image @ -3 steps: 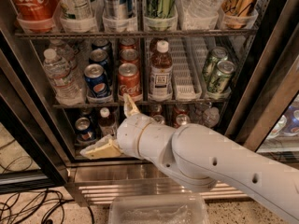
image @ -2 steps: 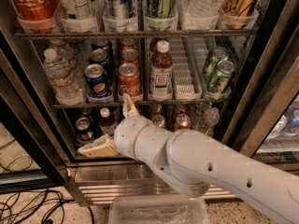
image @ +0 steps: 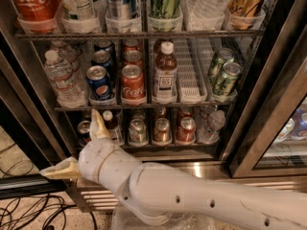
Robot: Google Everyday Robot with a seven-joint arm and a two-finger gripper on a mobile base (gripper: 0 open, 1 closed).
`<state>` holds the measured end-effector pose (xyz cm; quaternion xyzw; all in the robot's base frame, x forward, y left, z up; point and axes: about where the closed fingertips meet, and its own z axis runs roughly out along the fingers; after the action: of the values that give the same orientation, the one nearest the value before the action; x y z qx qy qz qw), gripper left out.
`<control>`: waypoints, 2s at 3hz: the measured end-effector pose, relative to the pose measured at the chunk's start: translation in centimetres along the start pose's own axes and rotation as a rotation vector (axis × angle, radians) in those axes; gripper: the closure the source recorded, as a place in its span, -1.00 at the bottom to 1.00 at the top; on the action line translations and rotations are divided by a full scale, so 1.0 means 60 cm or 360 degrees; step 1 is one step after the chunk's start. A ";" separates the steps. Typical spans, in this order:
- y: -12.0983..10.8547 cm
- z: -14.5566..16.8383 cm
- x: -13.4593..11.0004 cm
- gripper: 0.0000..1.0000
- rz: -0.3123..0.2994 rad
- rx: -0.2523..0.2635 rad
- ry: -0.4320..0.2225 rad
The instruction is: Pick pepsi can from middle shelf of fridge
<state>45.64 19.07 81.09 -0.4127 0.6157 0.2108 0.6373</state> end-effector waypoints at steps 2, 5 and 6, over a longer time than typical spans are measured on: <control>-0.029 0.002 0.009 -1.00 -0.0005 0.0112 0.0024; -0.070 0.006 0.030 -1.00 0.0014 0.0384 0.0078; -0.098 0.007 0.024 -0.82 -0.0041 0.0494 0.0069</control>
Offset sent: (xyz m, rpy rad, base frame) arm 0.0148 -0.0098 -0.0003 -0.0022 -0.0114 -0.0690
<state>50.71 15.69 81.24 -0.3213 0.6492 0.0960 0.6827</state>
